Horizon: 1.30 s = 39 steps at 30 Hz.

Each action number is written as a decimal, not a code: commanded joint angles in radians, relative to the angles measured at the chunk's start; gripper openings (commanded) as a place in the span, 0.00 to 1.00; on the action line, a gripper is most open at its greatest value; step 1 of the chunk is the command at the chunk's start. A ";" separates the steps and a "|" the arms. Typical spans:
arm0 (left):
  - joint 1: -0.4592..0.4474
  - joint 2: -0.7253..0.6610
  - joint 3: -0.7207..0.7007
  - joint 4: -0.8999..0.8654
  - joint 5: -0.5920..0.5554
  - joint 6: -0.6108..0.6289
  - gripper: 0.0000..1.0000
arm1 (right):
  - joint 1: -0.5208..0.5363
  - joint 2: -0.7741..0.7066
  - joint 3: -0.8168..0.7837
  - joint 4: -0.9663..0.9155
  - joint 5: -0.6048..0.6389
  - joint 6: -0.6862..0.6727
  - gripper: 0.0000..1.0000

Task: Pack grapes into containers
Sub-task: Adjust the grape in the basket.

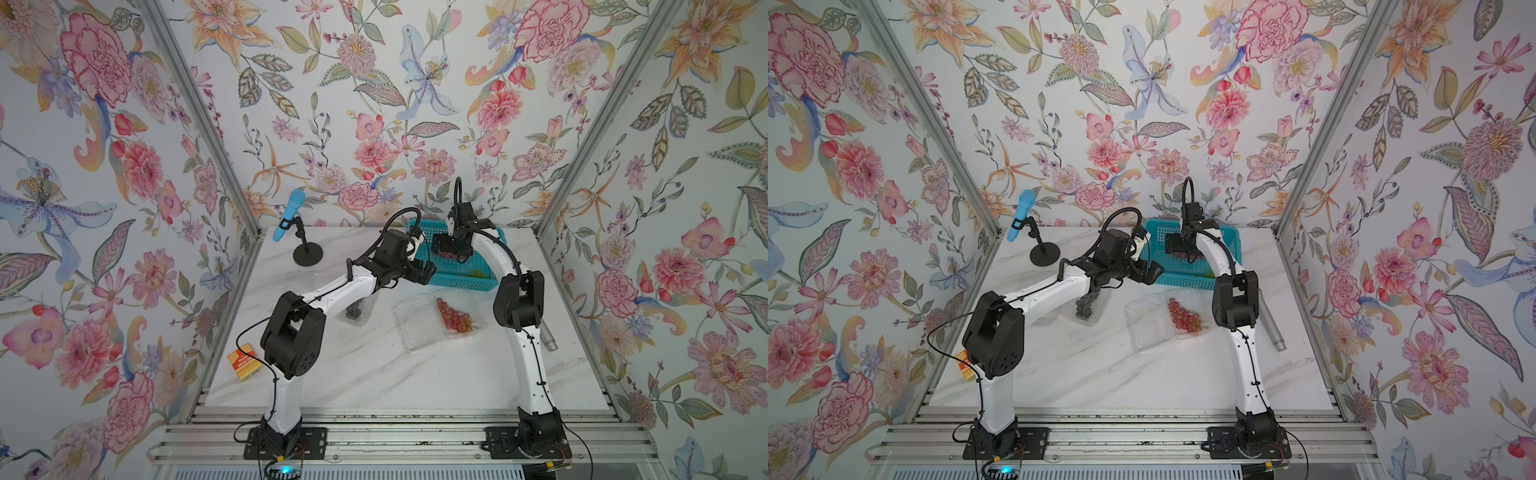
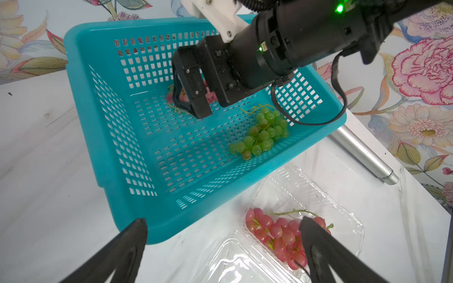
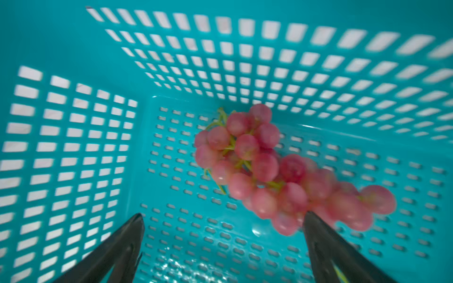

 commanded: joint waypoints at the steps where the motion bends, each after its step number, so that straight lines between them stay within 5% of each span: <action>1: 0.011 -0.018 -0.018 -0.021 -0.008 0.030 1.00 | -0.031 -0.088 -0.051 -0.019 0.012 0.003 1.00; 15: 0.014 0.011 0.018 -0.042 0.000 0.047 1.00 | -0.041 -0.171 -0.205 -0.019 -0.108 -0.043 0.96; 23: 0.016 -0.013 0.006 -0.048 -0.015 0.049 1.00 | -0.044 -0.150 -0.175 -0.042 -0.010 -0.019 0.94; 39: 0.016 -0.066 -0.079 -0.013 -0.001 0.049 1.00 | -0.081 -0.249 -0.356 -0.117 0.112 -0.046 0.94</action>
